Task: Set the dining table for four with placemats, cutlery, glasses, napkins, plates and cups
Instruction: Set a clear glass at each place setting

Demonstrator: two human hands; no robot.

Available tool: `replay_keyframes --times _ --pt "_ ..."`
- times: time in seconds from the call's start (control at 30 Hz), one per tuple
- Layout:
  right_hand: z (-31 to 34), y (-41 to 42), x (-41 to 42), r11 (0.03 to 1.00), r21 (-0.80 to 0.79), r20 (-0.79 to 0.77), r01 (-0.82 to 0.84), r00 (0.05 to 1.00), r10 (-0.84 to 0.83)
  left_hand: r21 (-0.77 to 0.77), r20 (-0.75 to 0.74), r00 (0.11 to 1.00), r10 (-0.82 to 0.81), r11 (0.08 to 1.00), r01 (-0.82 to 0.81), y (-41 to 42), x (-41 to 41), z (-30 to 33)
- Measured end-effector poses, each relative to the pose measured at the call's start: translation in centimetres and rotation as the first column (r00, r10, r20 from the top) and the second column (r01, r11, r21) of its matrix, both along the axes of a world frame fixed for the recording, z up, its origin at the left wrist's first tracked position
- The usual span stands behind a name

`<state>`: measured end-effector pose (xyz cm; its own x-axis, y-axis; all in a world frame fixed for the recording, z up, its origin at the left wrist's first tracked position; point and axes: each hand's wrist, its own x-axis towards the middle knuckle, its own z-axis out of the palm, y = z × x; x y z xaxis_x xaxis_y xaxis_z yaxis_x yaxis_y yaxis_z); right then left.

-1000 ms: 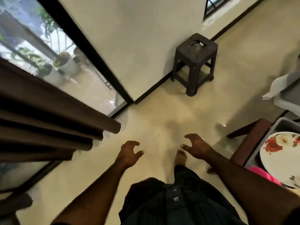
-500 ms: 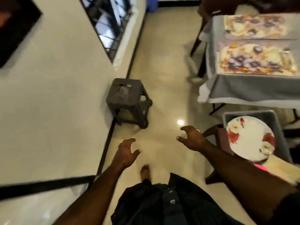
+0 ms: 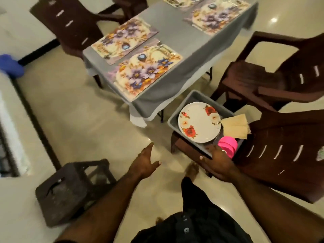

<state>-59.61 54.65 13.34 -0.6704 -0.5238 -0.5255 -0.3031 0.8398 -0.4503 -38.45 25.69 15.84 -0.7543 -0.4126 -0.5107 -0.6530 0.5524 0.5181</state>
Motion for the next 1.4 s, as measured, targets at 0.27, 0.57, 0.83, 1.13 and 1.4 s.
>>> replay_keyframes --times 0.27,0.57,0.83,1.13,1.4 --pt "-3.1 1.6 -8.6 0.988 0.105 0.1 0.117 0.987 -0.128 0.013 0.052 0.97 -0.237 0.972 0.236 0.9 -18.5 -1.1" --pt "-9.6 5.2 -13.7 0.894 0.204 0.098 0.399 0.9 -0.424 0.131 0.148 0.776 -0.613 0.79 0.599 5.4 -31.8 -9.7" --pt "-16.6 6.2 -12.9 0.837 0.227 0.085 0.498 0.846 -0.526 0.223 0.161 0.404 -0.901 0.432 0.874 11.8 -40.0 -18.7" --pt "-16.4 5.3 -14.6 0.622 0.03 0.071 0.782 0.619 -0.782 0.59 0.03 0.702 -0.711 0.58 0.562 12.1 -40.6 -21.4" --pt "-17.2 -6.4 -19.5 0.778 -0.024 0.202 0.628 0.765 -0.612 0.517 0.166 0.902 -0.399 0.814 0.264 -1.9 -40.6 -20.2"
